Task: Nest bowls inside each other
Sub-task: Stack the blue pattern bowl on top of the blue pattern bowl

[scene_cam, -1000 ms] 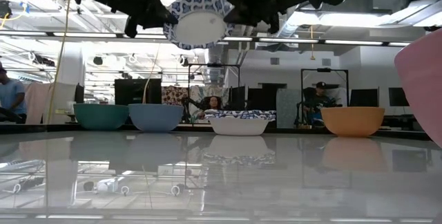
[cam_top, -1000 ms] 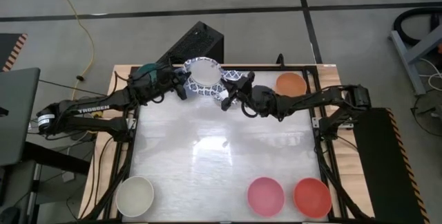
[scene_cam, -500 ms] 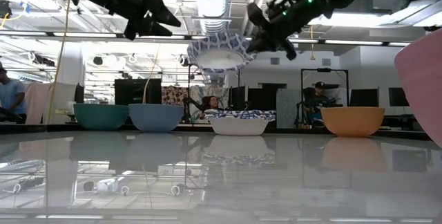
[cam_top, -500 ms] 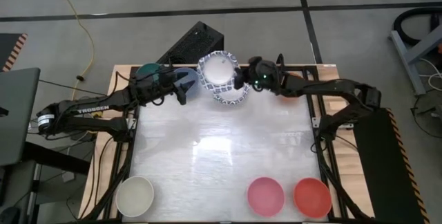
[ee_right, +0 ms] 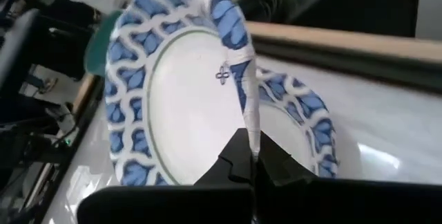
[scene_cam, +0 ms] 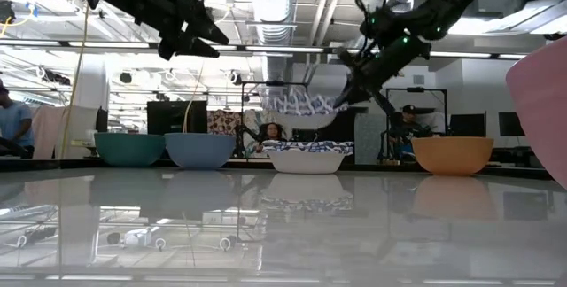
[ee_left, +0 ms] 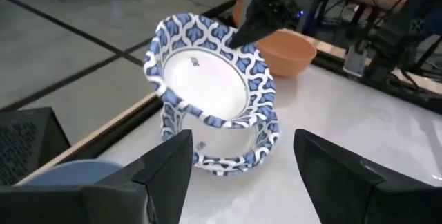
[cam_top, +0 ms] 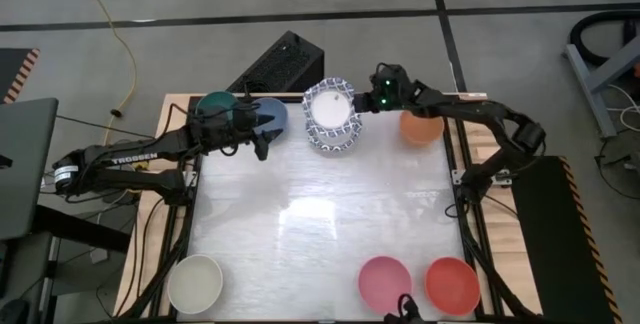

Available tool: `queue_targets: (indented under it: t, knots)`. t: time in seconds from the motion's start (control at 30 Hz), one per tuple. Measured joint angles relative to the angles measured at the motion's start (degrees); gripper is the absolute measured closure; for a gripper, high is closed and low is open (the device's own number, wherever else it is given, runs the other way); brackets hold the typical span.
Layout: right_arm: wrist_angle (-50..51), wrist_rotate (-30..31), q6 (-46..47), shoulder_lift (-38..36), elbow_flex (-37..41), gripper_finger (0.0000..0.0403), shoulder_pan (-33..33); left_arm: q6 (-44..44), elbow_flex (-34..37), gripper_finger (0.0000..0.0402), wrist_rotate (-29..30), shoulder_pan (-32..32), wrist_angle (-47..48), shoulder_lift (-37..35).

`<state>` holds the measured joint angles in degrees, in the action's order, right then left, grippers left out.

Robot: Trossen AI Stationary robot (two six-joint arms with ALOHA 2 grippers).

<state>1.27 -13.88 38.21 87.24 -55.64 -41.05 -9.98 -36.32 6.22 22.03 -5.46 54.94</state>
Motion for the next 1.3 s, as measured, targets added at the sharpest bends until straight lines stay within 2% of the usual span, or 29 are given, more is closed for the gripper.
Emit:
queue_targets:
  t: [0.2,0.53,1.07,1.3]
  knots:
    - [-0.1,-5.0,0.8,4.7,0.0,0.0397,-0.4,-0.5,0.0,0.0161,0.0,0.0,2.4,0.0]
    - [1.6,-7.1,0.5,10.2,0.0,0.0387,-0.1,-0.3,0.0,0.0161,0.1,0.0,3.4,0.0]
    - [1.8,-7.9,-5.7,10.4,0.0,0.0241,-0.4,0.3,0.0,0.0161,0.2,0.0,3.5,0.0]
    - [1.7,-9.1,-4.3,10.2,0.0,0.0208,-0.3,0.3,0.0,0.0162,0.2,0.0,4.0,0.0]
